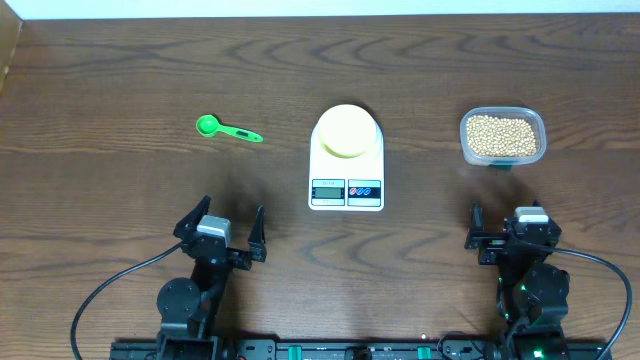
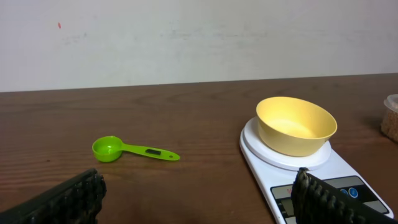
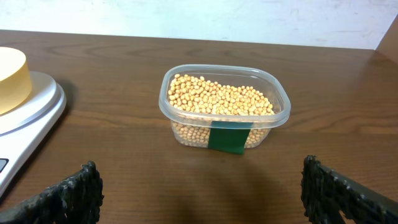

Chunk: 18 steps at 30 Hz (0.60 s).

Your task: Scoop item into bowl and weigh 50g on scale

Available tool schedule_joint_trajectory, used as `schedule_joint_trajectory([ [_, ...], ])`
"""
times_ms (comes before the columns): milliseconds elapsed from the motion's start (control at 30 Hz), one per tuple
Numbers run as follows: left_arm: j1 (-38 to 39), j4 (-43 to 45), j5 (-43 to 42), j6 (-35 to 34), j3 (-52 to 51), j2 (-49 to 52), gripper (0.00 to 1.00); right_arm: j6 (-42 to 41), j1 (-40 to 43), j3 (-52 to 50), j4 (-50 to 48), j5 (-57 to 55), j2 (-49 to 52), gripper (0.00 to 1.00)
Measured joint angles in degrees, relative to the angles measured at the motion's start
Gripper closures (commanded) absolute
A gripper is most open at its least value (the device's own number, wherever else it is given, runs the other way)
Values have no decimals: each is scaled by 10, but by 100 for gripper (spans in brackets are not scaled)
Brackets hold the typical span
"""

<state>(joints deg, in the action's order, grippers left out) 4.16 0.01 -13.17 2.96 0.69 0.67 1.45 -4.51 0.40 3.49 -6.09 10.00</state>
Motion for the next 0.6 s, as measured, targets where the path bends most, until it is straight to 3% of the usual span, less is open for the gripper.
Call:
schedule_joint_trajectory([
  [467,0,4,2,-2,0,0,2,0,0,0,0,2,0,1],
  [600,0,11,2,-45,0,0,2,-6,0,0,-27,16,0,1],
])
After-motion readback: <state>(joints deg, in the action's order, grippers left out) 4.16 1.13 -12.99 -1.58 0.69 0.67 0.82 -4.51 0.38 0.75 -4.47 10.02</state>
